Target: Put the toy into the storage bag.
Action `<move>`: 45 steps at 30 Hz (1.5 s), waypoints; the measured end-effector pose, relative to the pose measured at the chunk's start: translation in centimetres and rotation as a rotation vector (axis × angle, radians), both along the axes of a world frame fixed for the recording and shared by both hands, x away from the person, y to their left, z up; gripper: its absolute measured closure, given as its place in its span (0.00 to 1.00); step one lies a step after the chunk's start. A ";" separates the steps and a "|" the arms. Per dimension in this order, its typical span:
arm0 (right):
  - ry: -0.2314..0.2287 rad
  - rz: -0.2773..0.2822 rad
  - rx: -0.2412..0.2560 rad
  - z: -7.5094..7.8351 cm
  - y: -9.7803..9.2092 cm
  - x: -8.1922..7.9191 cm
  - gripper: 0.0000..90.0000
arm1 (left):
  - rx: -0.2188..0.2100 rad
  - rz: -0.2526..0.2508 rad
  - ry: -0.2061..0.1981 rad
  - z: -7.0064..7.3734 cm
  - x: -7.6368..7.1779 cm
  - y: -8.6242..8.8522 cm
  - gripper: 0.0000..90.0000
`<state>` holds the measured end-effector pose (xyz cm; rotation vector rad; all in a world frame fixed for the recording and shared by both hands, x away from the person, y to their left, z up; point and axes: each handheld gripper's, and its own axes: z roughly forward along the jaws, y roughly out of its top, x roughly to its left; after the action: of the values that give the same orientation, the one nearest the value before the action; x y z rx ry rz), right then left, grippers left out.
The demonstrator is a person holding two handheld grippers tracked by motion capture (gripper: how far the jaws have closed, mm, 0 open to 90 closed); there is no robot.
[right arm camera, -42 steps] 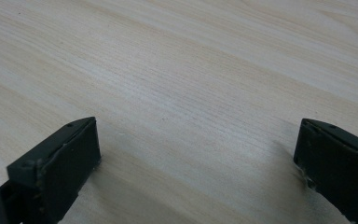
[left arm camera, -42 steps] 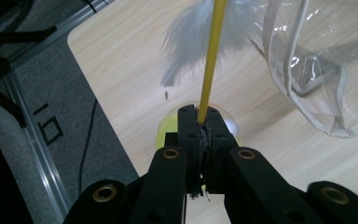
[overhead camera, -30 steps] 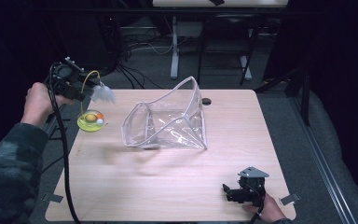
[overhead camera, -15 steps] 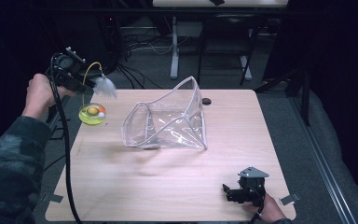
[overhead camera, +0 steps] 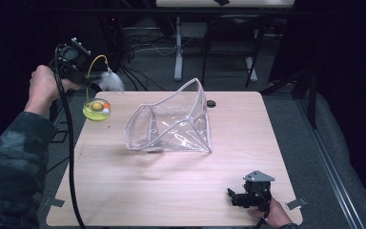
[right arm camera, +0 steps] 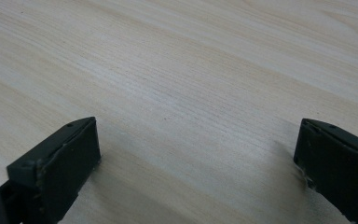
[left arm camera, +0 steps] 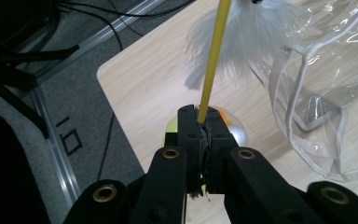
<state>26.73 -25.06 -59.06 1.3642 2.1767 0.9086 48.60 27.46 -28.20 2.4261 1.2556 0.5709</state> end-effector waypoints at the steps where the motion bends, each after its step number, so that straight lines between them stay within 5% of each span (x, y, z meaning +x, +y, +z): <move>1: 0.000 0.000 0.000 0.0 0.0 0.0 0.00 | -0.003 0.001 -0.004 0.2 0.0 -0.1 0.98; 19: 0.002 0.005 -0.002 0.0 0.0 0.0 0.00 | 0.009 -0.040 -0.047 3.1 0.0 -2.5 0.98; 45: 0.001 0.005 -0.004 0.0 0.0 0.0 0.00 | 0.036 -0.128 -0.041 4.4 -0.5 -6.6 0.98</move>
<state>26.72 -25.07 -59.04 1.3584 2.1829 0.9044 48.07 20.85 -23.80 2.4891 1.0739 0.6076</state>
